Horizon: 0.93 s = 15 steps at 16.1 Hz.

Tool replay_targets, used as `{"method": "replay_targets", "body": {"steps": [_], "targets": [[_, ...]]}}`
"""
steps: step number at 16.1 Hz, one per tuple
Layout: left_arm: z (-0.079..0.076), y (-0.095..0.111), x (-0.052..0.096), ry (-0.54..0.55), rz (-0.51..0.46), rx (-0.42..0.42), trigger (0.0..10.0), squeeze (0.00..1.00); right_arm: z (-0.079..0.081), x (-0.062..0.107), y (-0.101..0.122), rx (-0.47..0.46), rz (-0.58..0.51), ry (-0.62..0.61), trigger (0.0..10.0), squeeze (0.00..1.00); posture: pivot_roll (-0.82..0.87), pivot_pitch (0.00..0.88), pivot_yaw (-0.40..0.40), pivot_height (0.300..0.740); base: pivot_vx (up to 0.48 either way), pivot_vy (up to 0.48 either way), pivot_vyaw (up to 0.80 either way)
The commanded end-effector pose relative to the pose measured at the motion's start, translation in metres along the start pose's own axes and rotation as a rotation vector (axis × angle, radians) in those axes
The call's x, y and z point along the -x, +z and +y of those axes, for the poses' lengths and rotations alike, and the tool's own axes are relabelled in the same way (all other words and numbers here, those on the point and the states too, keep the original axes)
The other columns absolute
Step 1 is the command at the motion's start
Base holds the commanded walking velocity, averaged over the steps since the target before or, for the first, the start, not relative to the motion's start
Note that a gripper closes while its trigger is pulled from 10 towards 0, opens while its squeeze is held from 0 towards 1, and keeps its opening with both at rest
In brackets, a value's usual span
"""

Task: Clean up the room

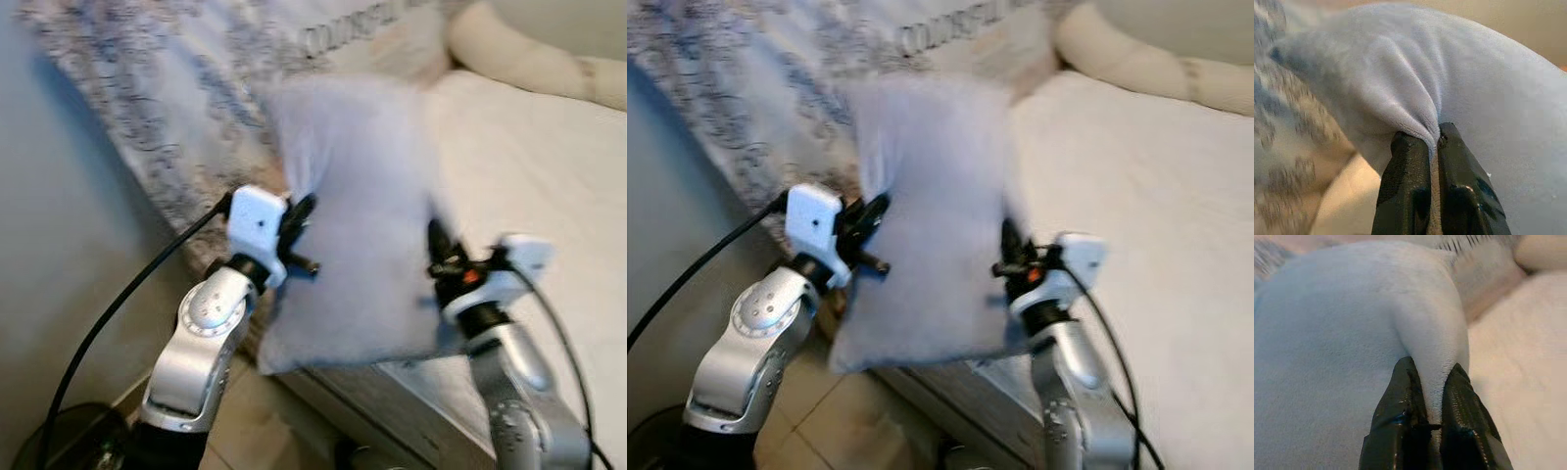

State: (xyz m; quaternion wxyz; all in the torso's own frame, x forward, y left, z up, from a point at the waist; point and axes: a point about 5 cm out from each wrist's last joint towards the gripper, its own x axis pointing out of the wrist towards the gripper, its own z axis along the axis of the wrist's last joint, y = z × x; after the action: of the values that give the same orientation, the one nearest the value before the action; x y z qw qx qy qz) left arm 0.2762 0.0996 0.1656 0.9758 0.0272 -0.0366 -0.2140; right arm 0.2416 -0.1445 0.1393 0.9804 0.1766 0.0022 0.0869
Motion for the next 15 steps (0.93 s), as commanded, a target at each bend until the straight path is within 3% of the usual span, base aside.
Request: {"method": "replay_targets", "body": {"steps": [1,3,7,11,15], "targets": [[0.011,-0.009,0.003,0.074,0.049,-0.004,10.0,0.00,-0.006,-0.001,0.000,0.035,0.030,-0.054,10.0,0.00,-0.02,0.000,0.029,0.740,0.000,0.000,-0.80],[0.017,-0.031,0.008,0.108,0.161,-0.055,10.0,0.00,-0.004,-0.002,-0.013,0.087,0.132,-0.041,10.0,0.00,-0.03,0.000,0.032,0.740,0.000,0.000,-0.80],[0.017,-0.033,0.008,0.102,0.168,-0.052,10.0,0.00,-0.009,-0.006,-0.027,0.144,0.236,-0.060,10.0,0.00,-0.03,0.000,0.030,0.740,0.000,0.000,-0.80],[0.016,-0.032,0.006,0.092,0.166,-0.063,10.0,0.00,-0.010,-0.004,-0.022,0.138,0.220,-0.076,10.0,0.00,-0.04,0.000,0.034,0.740,0.000,0.128,-0.20],[0.017,-0.028,0.001,0.078,0.150,-0.067,10.0,0.00,-0.008,-0.004,-0.020,0.119,0.194,-0.084,10.0,0.00,-0.04,0.000,0.046,0.740,0.000,0.259,-0.80]]}}
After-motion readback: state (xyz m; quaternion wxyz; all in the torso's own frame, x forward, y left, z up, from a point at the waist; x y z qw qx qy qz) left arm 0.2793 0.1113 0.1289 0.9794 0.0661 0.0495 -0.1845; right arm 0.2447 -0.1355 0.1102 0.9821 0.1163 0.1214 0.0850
